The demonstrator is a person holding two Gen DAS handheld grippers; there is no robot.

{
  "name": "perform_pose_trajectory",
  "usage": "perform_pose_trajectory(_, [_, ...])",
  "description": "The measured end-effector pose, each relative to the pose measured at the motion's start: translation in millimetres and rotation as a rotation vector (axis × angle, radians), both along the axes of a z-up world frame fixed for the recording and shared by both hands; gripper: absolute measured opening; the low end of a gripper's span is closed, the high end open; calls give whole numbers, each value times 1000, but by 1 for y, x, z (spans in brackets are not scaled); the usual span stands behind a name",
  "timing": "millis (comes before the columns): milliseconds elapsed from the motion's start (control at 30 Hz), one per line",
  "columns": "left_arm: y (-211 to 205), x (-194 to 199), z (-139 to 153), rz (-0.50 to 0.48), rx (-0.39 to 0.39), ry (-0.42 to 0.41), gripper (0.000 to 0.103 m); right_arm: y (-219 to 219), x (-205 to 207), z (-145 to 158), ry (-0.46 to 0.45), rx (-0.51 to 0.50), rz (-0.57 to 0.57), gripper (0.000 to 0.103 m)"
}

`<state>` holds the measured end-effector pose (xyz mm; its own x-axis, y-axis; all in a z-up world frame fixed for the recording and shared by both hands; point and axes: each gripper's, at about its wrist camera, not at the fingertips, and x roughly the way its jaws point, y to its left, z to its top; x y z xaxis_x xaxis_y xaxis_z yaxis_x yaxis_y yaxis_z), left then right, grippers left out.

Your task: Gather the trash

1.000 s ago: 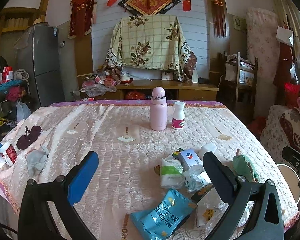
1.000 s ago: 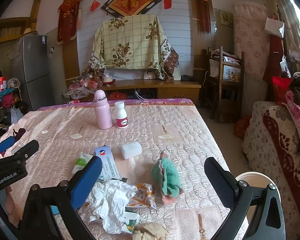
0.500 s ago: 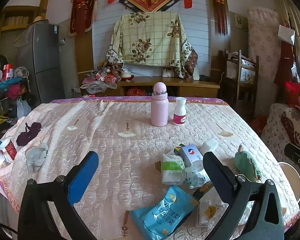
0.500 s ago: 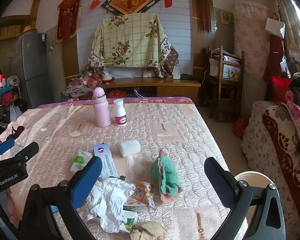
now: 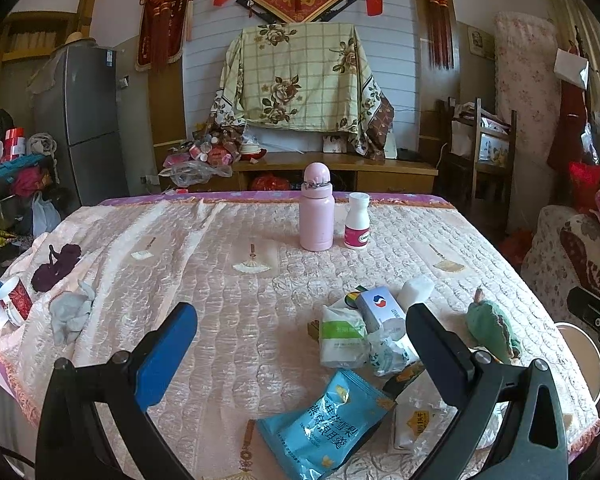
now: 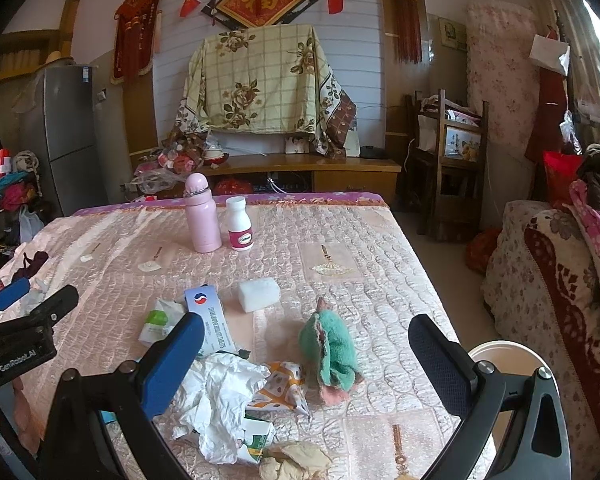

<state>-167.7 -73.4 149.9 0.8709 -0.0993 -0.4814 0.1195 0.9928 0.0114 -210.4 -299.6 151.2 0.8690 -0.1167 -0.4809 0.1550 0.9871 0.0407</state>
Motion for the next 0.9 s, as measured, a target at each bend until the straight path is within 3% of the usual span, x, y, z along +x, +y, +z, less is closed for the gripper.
perform_pose_trajectory(900, [9, 3, -3, 21, 14, 16, 103, 5, 3, 0, 64, -26, 15, 103])
